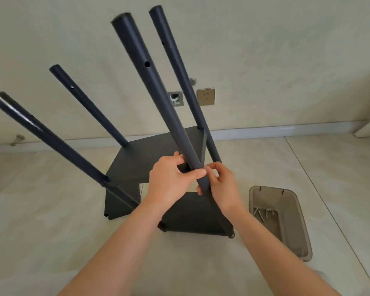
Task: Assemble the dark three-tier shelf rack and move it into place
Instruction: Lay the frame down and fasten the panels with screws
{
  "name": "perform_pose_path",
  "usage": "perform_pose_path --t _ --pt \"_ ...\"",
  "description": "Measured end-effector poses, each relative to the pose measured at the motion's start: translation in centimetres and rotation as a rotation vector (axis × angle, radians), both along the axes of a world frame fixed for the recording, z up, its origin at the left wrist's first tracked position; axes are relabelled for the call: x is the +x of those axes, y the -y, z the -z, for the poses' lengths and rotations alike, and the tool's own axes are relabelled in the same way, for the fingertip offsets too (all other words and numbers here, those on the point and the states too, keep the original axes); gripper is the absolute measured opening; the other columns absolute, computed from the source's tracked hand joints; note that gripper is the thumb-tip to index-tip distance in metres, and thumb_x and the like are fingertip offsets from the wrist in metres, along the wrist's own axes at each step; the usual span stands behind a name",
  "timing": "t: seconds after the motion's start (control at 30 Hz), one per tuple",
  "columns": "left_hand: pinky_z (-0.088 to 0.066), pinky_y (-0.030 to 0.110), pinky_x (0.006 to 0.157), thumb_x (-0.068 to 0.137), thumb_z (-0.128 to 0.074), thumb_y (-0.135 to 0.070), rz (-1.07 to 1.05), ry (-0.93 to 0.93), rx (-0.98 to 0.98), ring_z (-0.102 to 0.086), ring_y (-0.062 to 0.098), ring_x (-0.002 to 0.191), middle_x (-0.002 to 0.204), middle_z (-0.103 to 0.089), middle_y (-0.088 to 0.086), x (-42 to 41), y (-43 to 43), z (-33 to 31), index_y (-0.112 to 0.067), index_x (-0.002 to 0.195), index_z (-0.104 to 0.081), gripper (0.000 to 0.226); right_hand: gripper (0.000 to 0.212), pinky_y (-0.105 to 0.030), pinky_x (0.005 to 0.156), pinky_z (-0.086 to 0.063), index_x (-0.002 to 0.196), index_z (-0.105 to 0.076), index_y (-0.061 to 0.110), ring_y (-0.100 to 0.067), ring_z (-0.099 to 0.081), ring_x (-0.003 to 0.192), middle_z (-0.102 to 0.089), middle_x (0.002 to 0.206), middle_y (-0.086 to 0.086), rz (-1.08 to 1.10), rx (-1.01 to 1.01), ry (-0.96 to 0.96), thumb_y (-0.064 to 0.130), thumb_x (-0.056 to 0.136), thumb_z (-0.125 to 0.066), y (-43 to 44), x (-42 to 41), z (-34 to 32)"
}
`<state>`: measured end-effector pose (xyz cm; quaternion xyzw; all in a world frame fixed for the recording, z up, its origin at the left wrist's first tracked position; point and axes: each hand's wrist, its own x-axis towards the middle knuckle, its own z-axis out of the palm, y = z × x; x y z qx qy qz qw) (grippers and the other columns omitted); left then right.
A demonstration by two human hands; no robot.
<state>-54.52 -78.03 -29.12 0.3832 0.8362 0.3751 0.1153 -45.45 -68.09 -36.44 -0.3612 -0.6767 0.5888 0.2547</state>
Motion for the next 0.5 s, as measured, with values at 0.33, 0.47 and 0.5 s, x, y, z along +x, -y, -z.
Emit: perform_pose_path --t 0.33,0.47,0.5 --pt "-0.040 0.002 0.060 0.082 -0.081 -0.029 -0.236 0.422 0.352 -0.059 -0.024 0.084 0.088 -0.072 -0.032 -6.1 6.3 0.8 -0.032 0.104 -0.074 0.024 0.005 -0.010 0.056 -0.051 0.095 -0.052 0.033 -0.009 -0.070 0.056 -0.070 0.063 0.003 -0.184 0.172 -0.048 0.034 0.099 -0.055 2.3 -6.4 -3.2" --pt "-0.040 0.006 0.062 0.082 -0.080 -0.030 -0.329 0.480 0.416 -0.057 -0.027 0.081 0.083 -0.070 -0.035 -6.6 8.9 2.7 -0.038 0.097 -0.071 0.020 0.010 -0.011 0.055 -0.052 0.100 -0.054 0.028 -0.007 -0.070 0.057 -0.071 0.069 0.005 -0.266 0.231 -0.003 0.037 0.097 -0.056 3.6 -7.8 -2.6" --pt "-0.039 0.008 0.063 0.082 -0.080 -0.030 -0.357 0.502 0.425 -0.056 -0.028 0.078 0.079 -0.068 -0.038 -6.6 9.4 3.1 -0.040 0.093 -0.069 0.019 0.009 -0.011 0.054 -0.052 0.099 -0.054 0.029 -0.006 -0.070 0.057 -0.071 0.069 0.005 -0.283 0.253 0.013 0.038 0.097 -0.056 3.8 -8.0 -2.4"
